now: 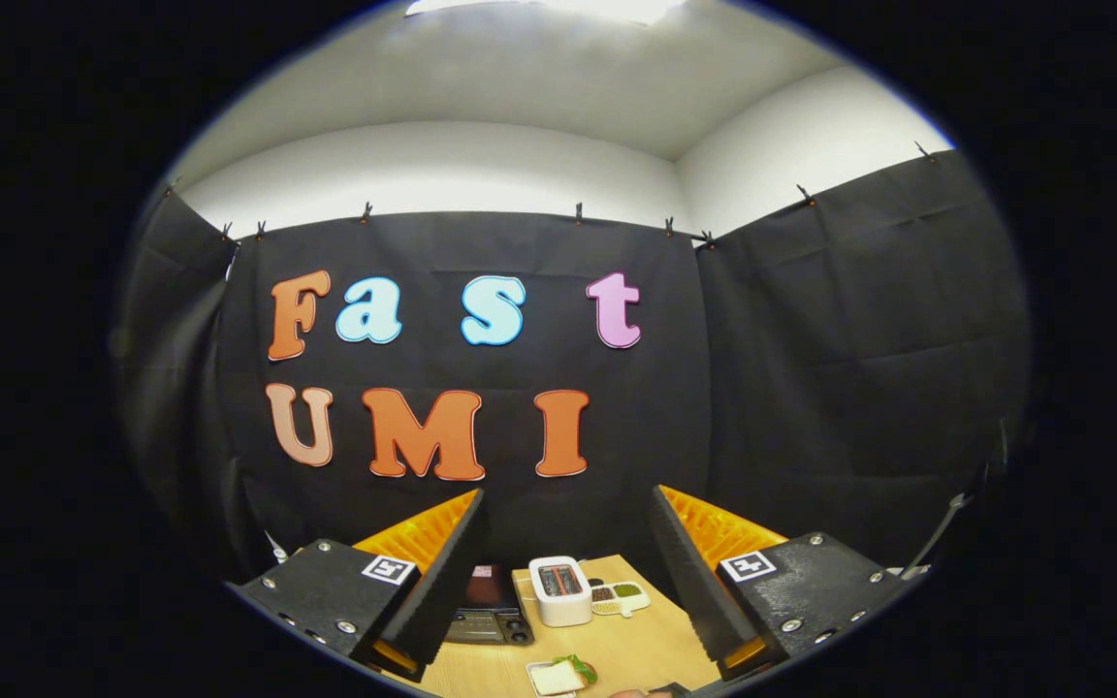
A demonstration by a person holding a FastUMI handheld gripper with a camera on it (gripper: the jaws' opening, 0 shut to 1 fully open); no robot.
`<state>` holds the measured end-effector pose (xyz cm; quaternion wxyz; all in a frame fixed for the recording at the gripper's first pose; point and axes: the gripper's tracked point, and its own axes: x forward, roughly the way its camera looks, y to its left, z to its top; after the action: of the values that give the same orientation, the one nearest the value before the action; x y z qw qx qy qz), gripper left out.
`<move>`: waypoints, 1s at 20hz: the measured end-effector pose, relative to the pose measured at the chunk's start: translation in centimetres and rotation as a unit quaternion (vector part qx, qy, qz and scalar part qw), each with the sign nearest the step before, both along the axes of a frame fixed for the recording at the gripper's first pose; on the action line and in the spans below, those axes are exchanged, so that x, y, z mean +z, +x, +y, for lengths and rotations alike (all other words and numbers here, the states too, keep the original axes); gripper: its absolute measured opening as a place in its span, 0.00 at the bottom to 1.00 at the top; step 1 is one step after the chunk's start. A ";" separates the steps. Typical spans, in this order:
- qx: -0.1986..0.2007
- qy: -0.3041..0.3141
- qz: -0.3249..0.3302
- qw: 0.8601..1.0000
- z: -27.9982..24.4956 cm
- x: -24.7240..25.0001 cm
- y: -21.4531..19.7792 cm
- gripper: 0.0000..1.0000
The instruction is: Open the toaster oven, put the food inside, and close the toaster oven door.
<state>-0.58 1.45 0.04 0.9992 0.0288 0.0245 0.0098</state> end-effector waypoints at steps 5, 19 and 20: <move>0.027 0.012 0.009 1.000 1.3 -0.2 0.2 0.98; 0.094 0.019 0.022 0.995 10.1 -5.3 3.2 0.98; 0.104 0.021 0.025 0.994 11.7 -6.5 3.7 0.98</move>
<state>3.15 13.13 -6.48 0.9910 0.0473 0.0526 0.1134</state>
